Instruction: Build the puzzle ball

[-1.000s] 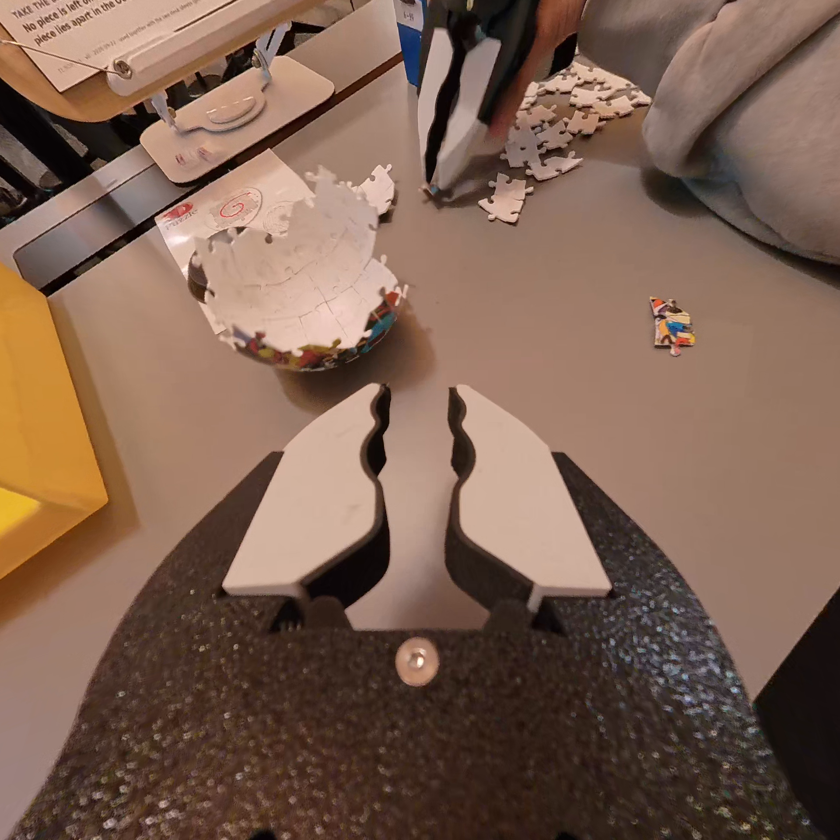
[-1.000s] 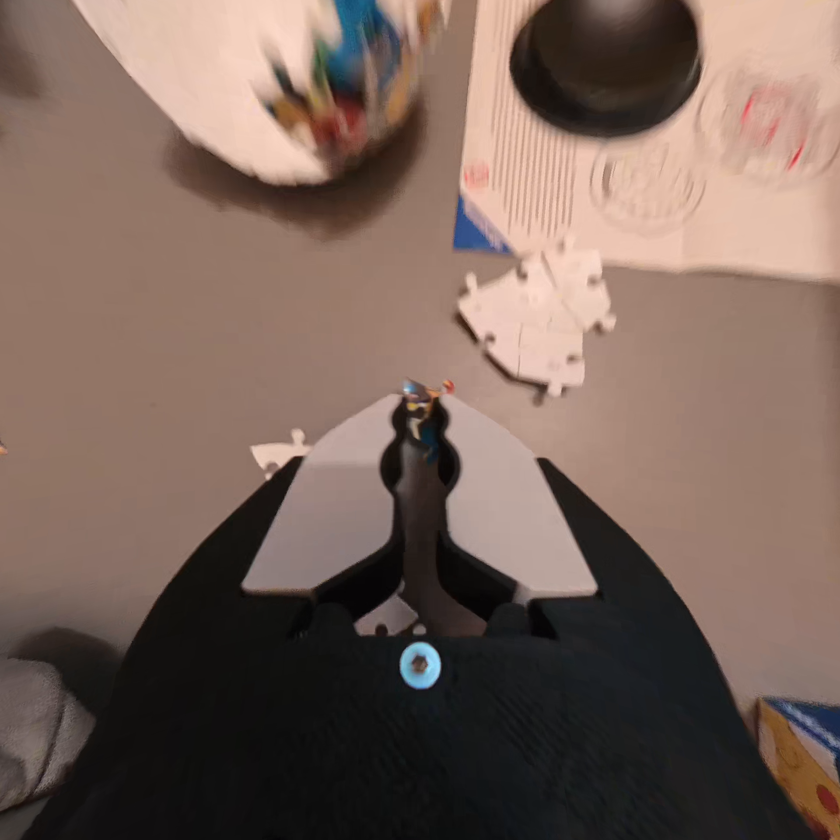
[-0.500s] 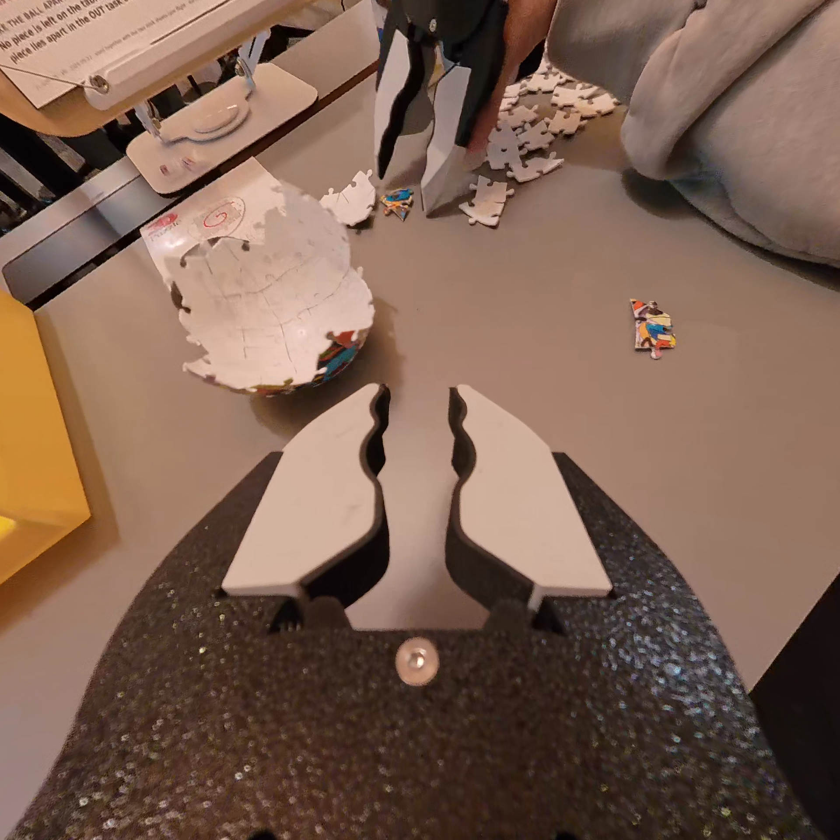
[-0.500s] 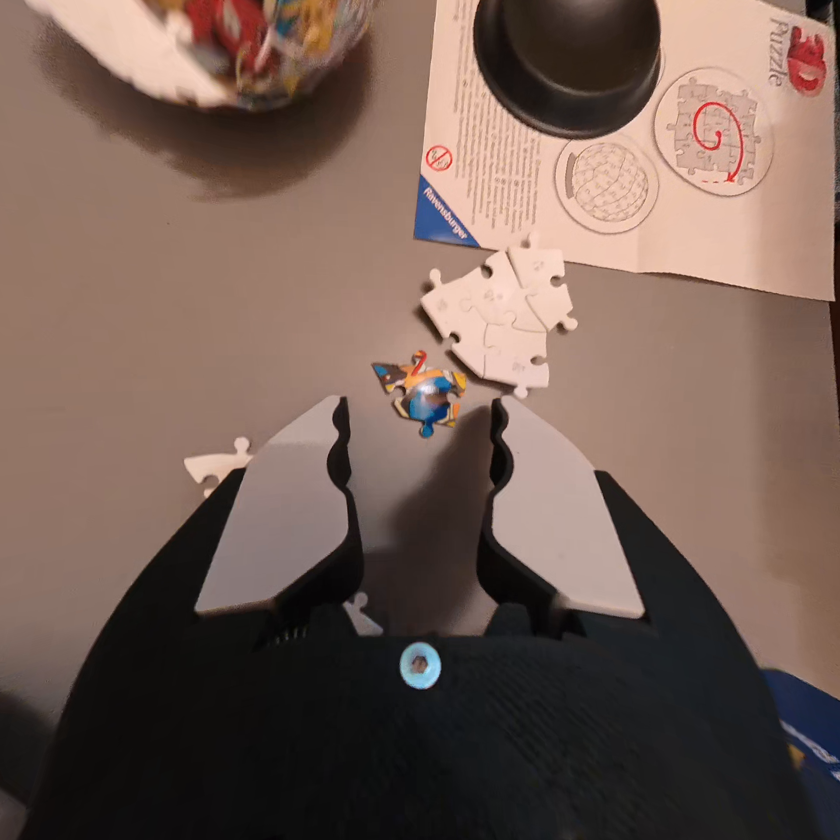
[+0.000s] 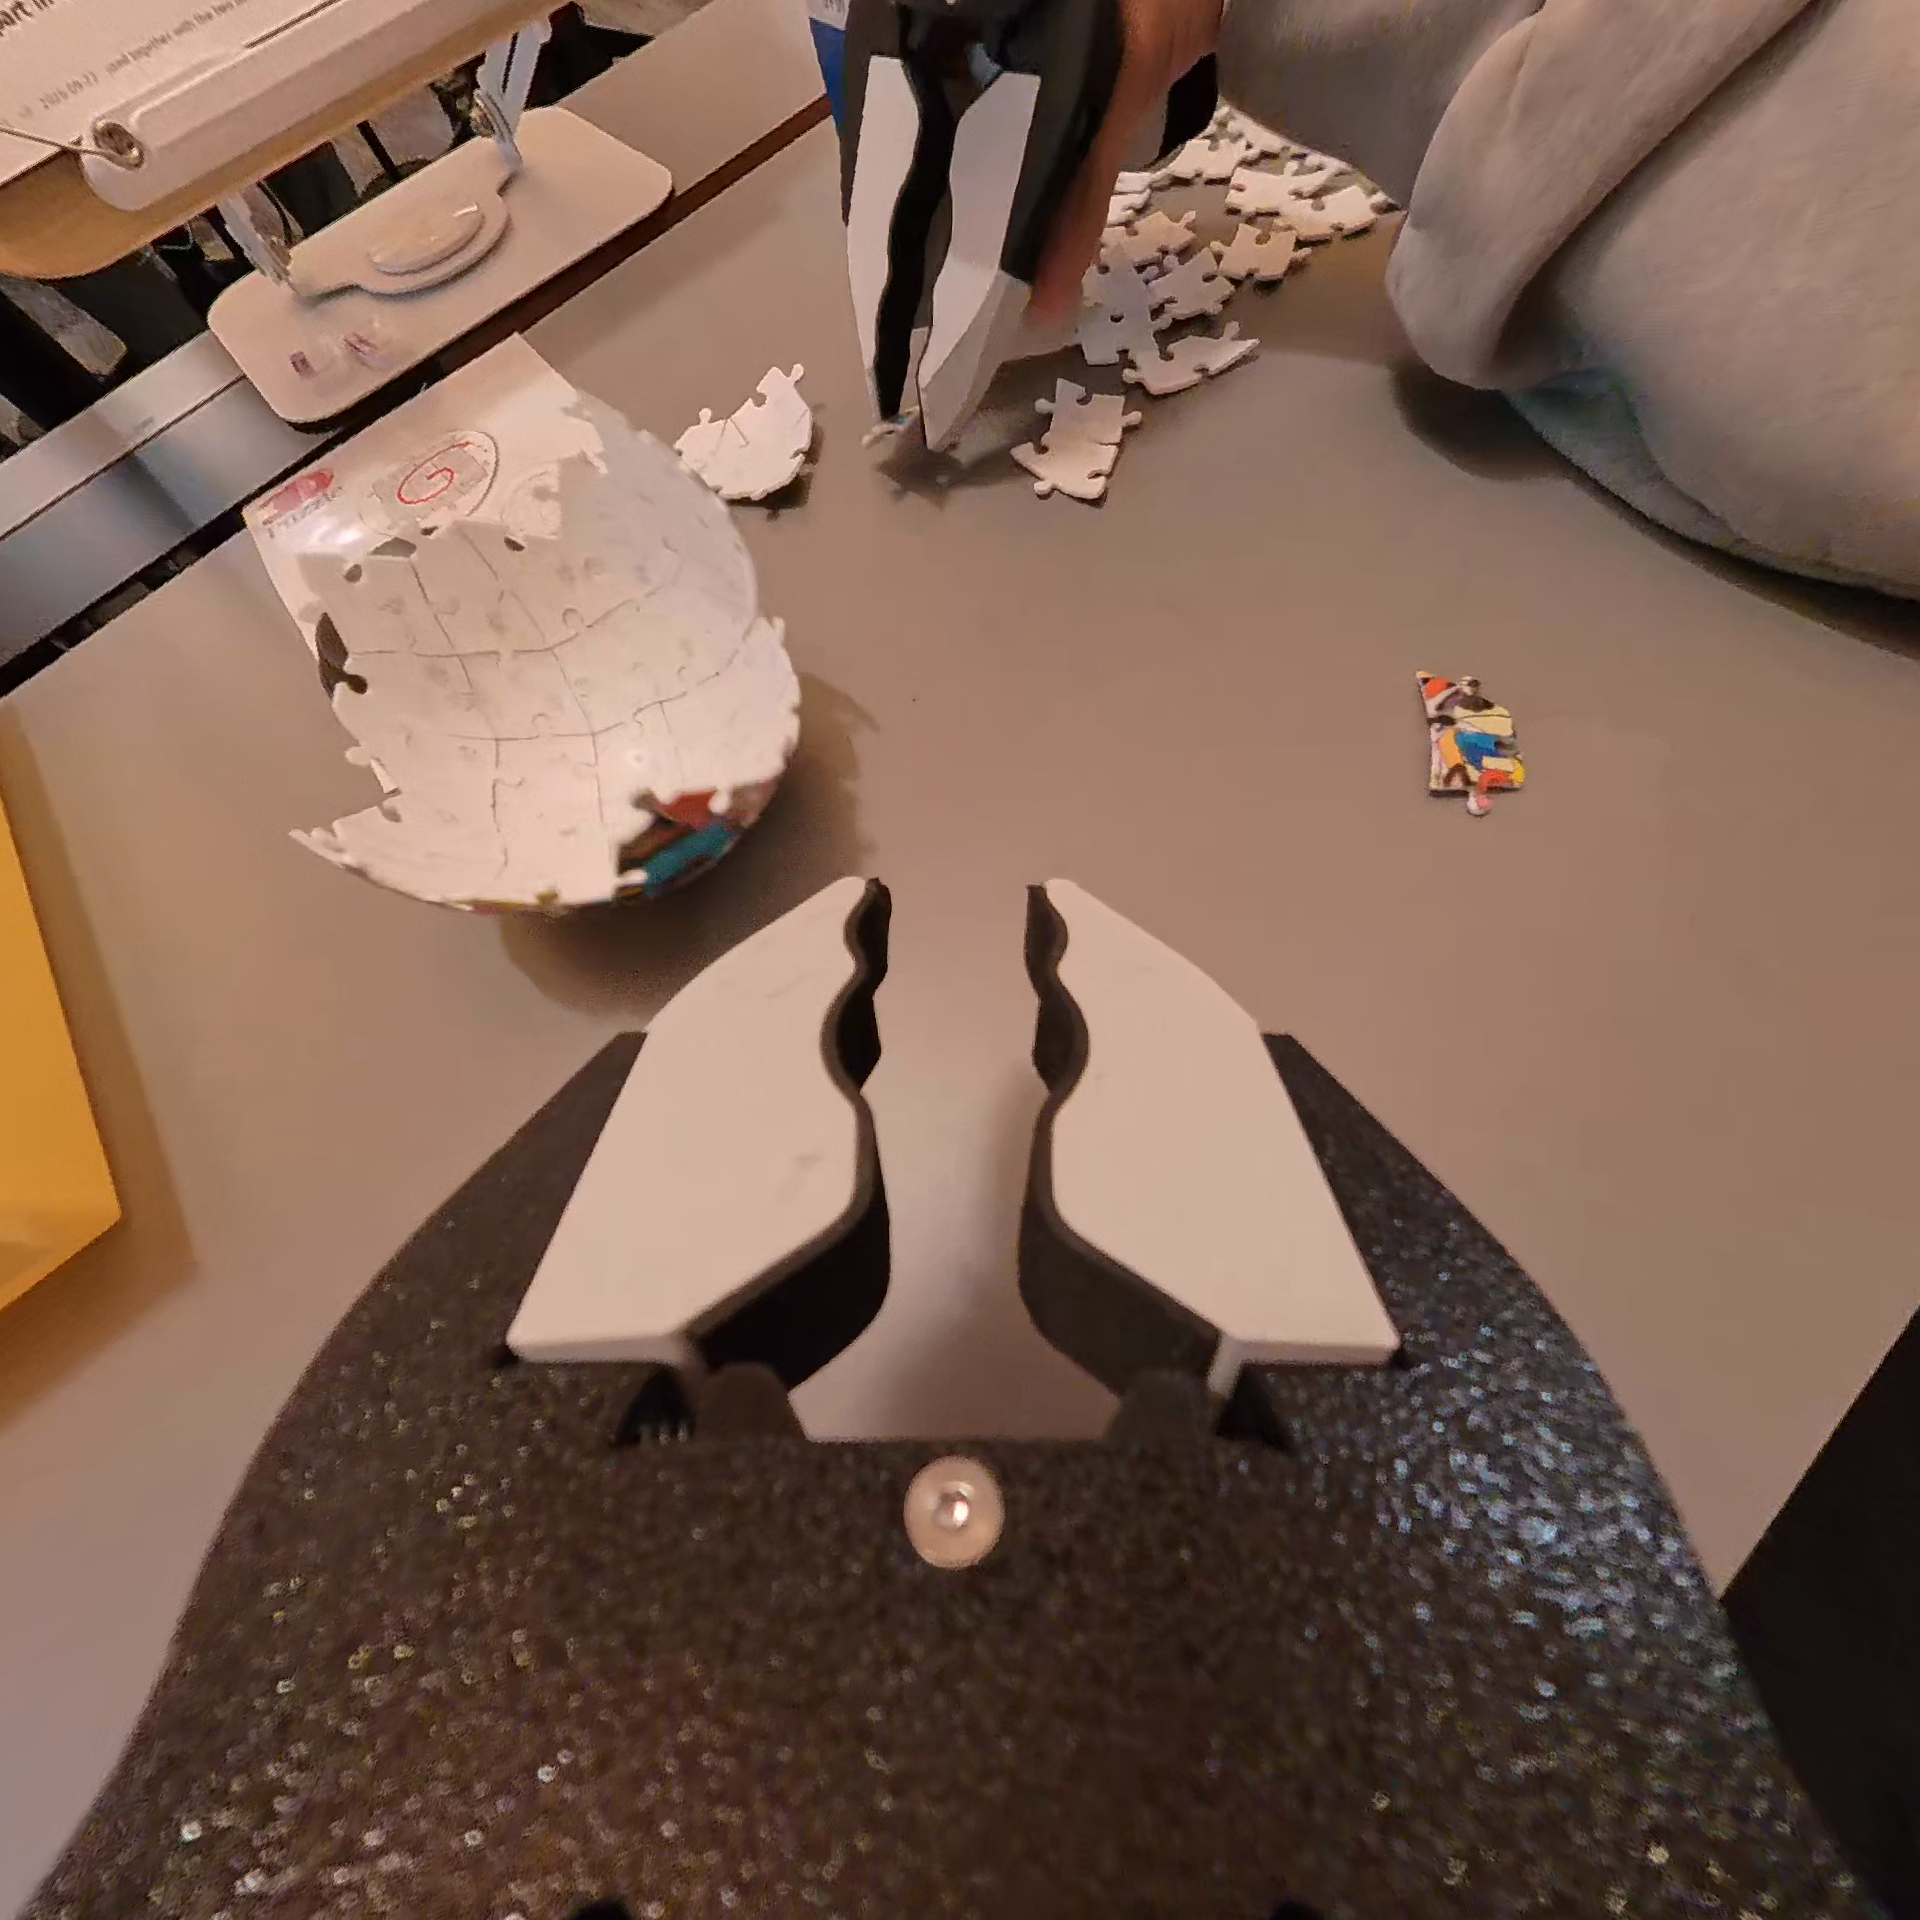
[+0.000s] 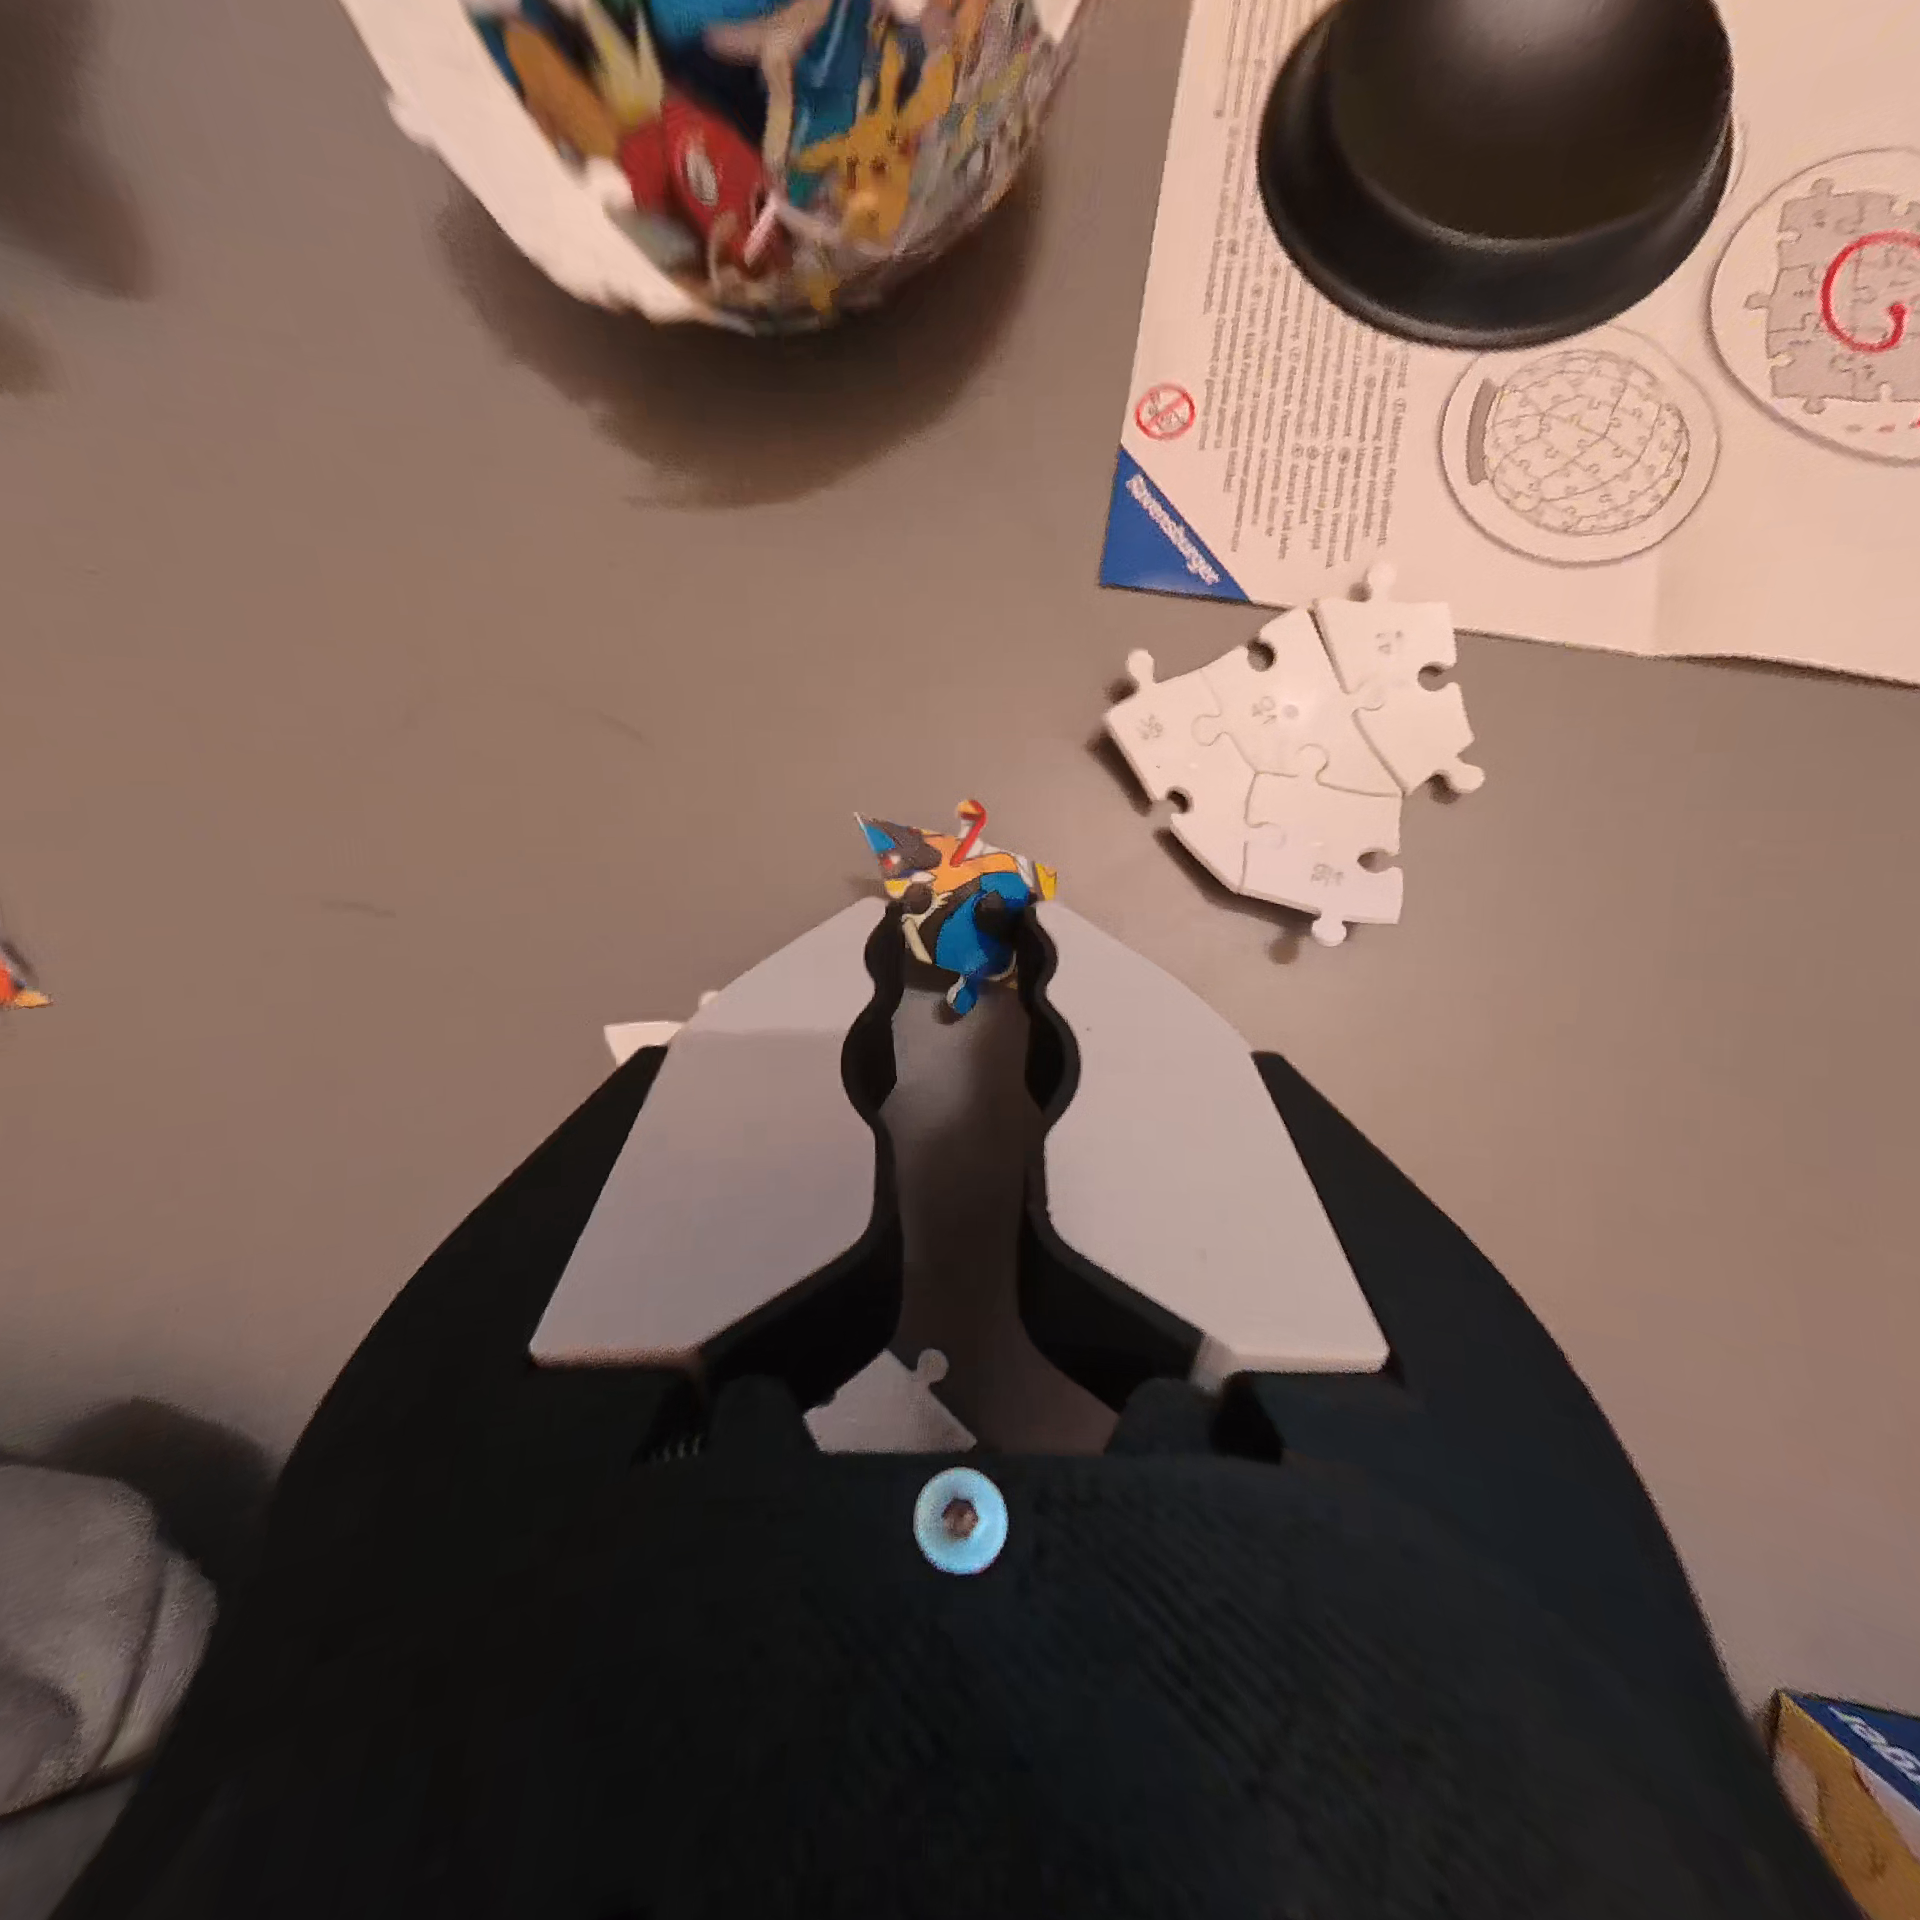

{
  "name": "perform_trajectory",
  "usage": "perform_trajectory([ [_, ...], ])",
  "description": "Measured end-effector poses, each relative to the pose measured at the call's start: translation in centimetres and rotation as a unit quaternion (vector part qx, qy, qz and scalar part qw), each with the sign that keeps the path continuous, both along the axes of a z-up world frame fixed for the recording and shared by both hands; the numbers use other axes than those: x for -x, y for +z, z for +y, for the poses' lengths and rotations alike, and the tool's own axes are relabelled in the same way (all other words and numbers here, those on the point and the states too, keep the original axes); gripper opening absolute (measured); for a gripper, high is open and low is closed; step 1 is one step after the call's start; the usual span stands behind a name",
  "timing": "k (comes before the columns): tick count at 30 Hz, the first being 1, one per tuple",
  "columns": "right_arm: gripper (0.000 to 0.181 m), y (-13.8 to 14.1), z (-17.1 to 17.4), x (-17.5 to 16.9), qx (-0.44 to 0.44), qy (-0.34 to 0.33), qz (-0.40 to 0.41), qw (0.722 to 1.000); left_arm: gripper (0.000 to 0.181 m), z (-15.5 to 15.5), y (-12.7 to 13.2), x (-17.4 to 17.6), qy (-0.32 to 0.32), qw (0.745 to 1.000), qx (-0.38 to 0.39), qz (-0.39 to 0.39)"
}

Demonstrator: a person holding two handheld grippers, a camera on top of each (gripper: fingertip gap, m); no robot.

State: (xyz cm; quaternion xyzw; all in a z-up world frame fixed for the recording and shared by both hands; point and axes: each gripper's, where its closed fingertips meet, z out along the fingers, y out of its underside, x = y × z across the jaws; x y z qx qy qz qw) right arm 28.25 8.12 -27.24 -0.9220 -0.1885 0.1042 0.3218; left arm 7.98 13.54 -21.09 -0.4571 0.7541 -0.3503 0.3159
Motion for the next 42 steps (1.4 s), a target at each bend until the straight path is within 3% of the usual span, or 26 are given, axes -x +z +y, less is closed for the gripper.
perform_trajectory([
  [4, 0.021, 1.7, 0.0, 1.1, -0.029, 0.017, 0.026, 0.999, 0.025, -0.2, 0.6, -0.4, 0.0, 1.0, -0.007, -0.012],
  [7, 0.021, 5.1, 0.7, 3.2, -0.111, 0.052, 0.102, 0.987, 0.023, 0.1, 2.1, -1.1, 0.015, 0.998, -0.038, -0.05],
  [9, 0.021, 10.0, 0.9, 5.8, -0.213, 0.106, 0.197, 0.951, 0.021, 0.3, 4.0, -1.9, 0.023, 0.992, -0.081, -0.096],
  [13, 0.021, 18.8, -0.7, 9.6, -0.352, 0.208, 0.346, 0.844, 0.024, -0.4, 9.1, -3.9, 0.03, 0.972, -0.134, -0.189],
  [17, 0.021, 23.0, -1.4, 12.0, -0.386, 0.266, 0.439, 0.766, 0.024, -2.3, 15.6, -5.7, 0.013, 0.954, -0.071, -0.291],
  [21, 0.021, 24.5, -0.7, 13.0, -0.368, 0.27, 0.505, 0.732, 0.023, -4.2, 17.8, -6.8, -0.036, 0.959, 0.023, -0.28],
  [26, 0.021, 23.9, -0.2, 14.7, -0.338, 0.287, 0.498, 0.745, 0.019, -4.1, 18.9, -7.3, -0.043, 0.953, 0.099, -0.283],
  [29, 0.02, 24.0, 0.3, 14.9, -0.333, 0.276, 0.505, 0.747, 0.0, -4.3, 18.3, -7.1, -0.064, 0.956, 0.1, -0.267],
  [35, 0.02, 23.6, 1.0, 14.6, -0.33, 0.261, 0.509, 0.751, 0.0, -4.2, 17.3, -7.0, -0.075, 0.964, 0.086, -0.241],
  [40, 0.019, 23.8, 1.2, 13.8, -0.351, 0.246, 0.503, 0.751, 0.0, -2.8, 17.9, -6.7, -0.053, 0.958, 0.125, -0.253],
  [42, 0.019, 23.5, 0.8, 14.2, -0.346, 0.262, 0.493, 0.754, 0.021, -2.6, 17.7, -6.6, -0.056, 0.96, 0.141, -0.237],
])
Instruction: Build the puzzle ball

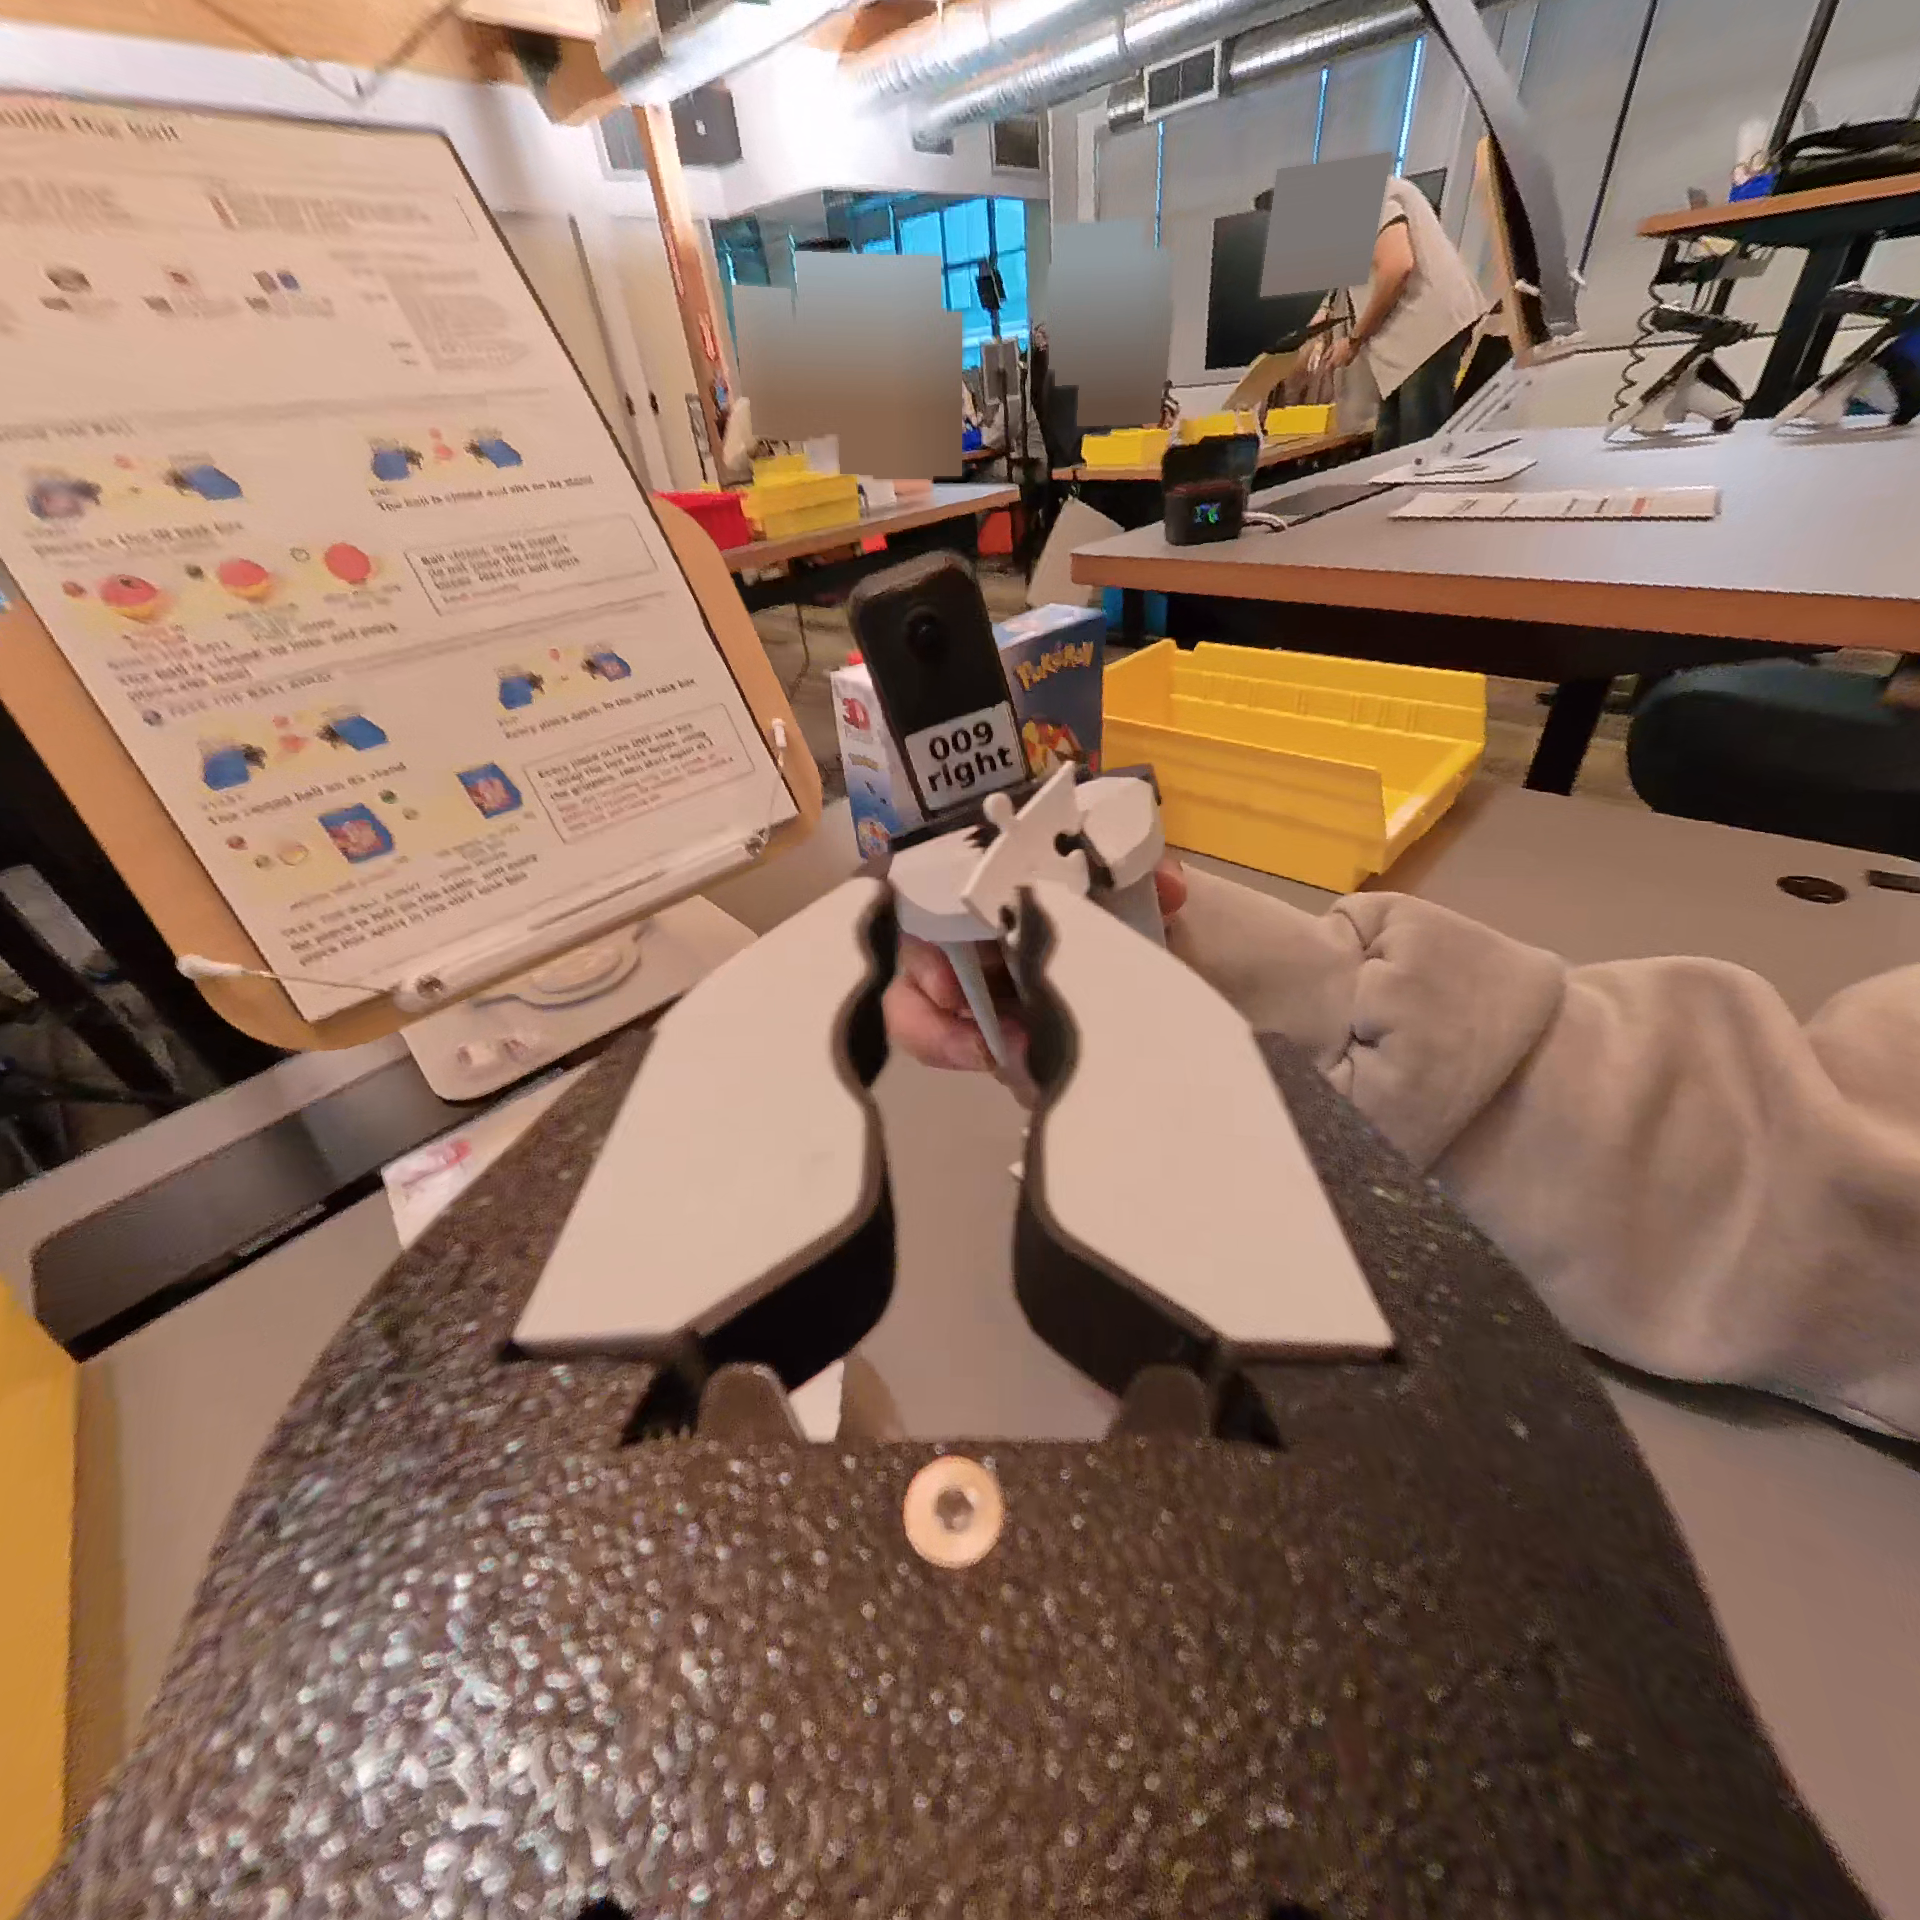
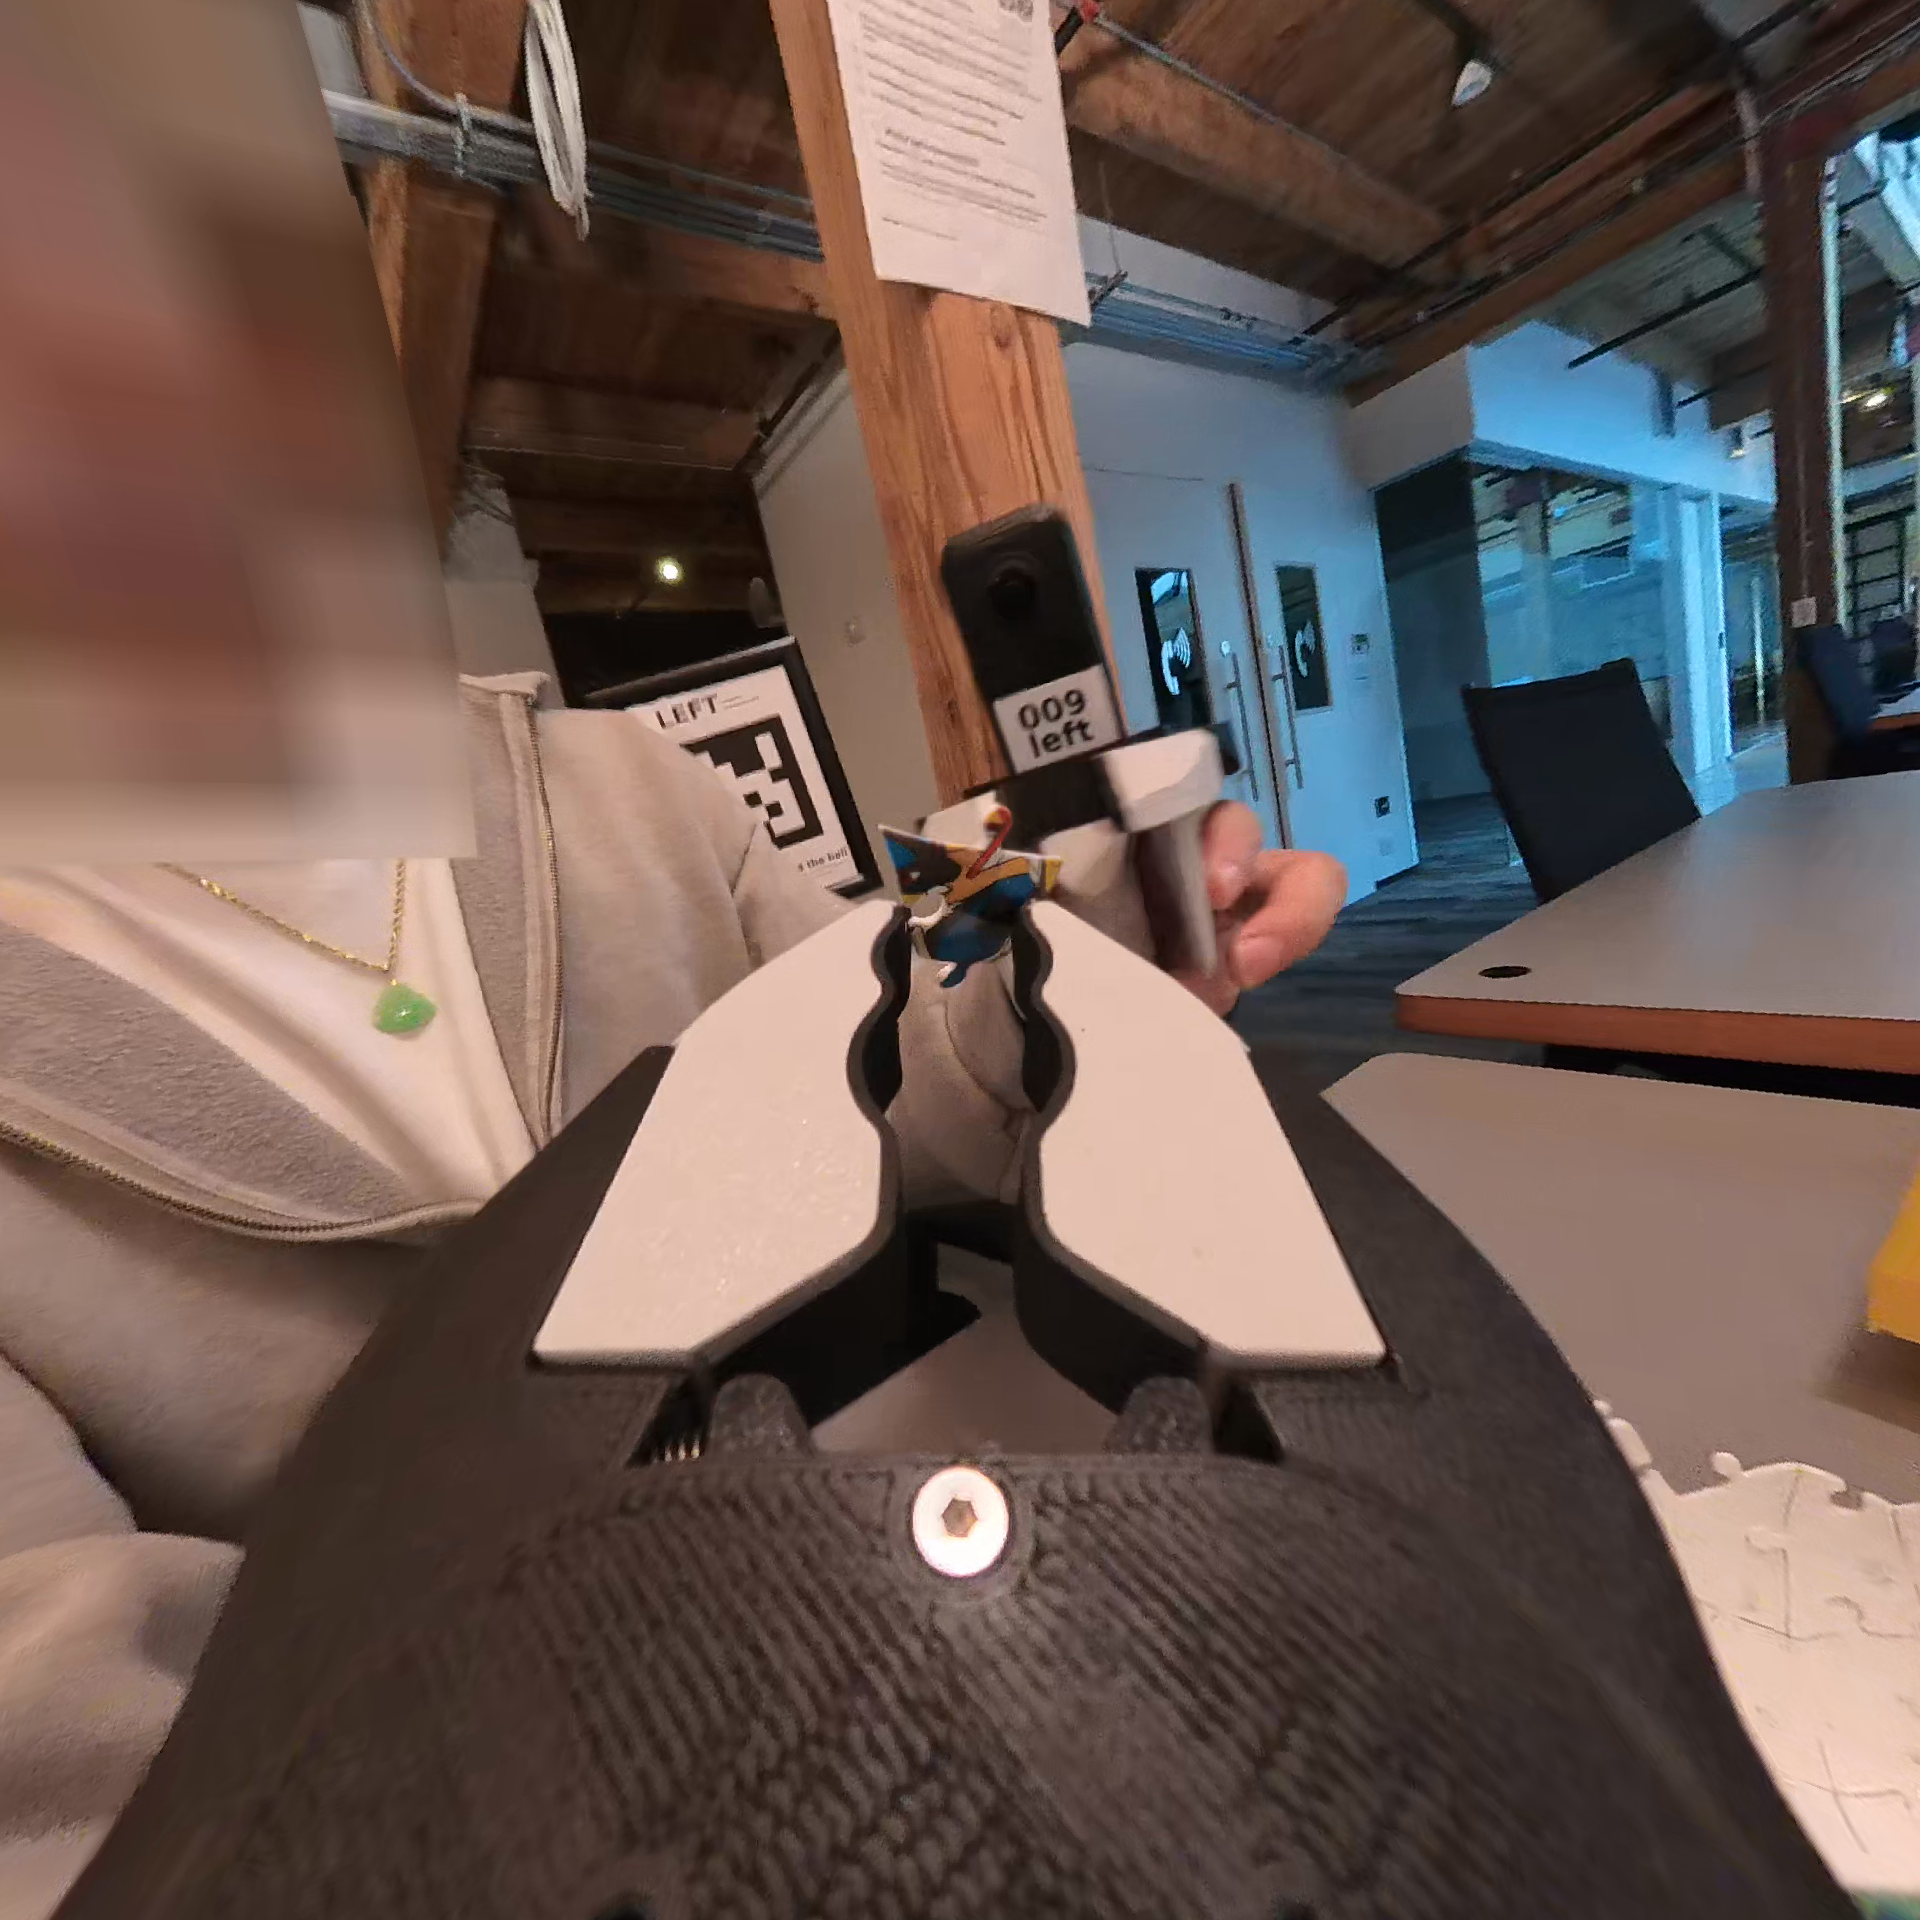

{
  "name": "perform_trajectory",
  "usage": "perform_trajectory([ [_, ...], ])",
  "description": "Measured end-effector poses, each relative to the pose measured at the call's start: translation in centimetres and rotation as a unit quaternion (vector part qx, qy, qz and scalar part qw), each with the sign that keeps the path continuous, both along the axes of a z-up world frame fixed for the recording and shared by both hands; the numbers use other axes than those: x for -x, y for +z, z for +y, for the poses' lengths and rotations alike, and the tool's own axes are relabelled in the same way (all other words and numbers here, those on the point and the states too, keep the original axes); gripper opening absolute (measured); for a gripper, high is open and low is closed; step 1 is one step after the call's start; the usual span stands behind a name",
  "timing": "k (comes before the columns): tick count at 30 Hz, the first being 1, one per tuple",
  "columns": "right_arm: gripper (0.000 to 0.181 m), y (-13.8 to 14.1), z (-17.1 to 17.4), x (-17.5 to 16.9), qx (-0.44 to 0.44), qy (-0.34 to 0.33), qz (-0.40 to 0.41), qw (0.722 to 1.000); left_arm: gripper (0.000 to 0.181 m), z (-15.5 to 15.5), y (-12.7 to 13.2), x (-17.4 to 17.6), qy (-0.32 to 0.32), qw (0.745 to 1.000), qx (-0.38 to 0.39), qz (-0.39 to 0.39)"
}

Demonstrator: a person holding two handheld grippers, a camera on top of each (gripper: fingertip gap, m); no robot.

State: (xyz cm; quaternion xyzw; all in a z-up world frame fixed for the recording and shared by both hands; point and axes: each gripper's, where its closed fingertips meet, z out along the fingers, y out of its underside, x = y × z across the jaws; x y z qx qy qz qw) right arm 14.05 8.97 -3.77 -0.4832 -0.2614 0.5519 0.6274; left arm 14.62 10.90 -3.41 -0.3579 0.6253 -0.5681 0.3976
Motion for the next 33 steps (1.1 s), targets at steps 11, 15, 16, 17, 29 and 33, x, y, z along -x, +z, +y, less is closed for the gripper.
perform_trajectory([
  [11, 0.007, -1.8, 1.2, 0.7, 0.002, -0.068, -0.102, 0.992, 0.002, -0.6, -1.1, 0.0, -0.042, 0.997, 0.017, 0.062],
  [15, 0.013, -1.1, 1.7, -0.4, 0.006, -0.109, -0.094, 0.99, 0.002, 0.5, -0.9, -0.3, -0.012, 0.998, 0.012, 0.054],
  [16, 0.013, -0.5, 1.6, -0.8, 0.003, -0.121, -0.078, 0.99, 0.002, 0.9, -0.7, -0.3, -0.001, 0.999, 0.014, 0.05],
  [17, 0.013, -0.2, 1.6, -1.2, 0.006, -0.13, -0.069, 0.989, 0.002, 1.1, -0.6, -0.3, 0.005, 0.999, 0.017, 0.048],
  [29, 0.002, -0.7, 3.8, -2.8, 0.005, -0.257, -0.145, 0.956, 0.002, 2.3, -0.9, -1.9, 0.039, 0.997, 0.044, 0.055],
  [33, 0.002, -0.9, 3.4, -3.1, 0.003, -0.255, -0.161, 0.953, 0.002, 2.0, -1.0, -2.3, 0.027, 0.996, 0.047, 0.067],
])
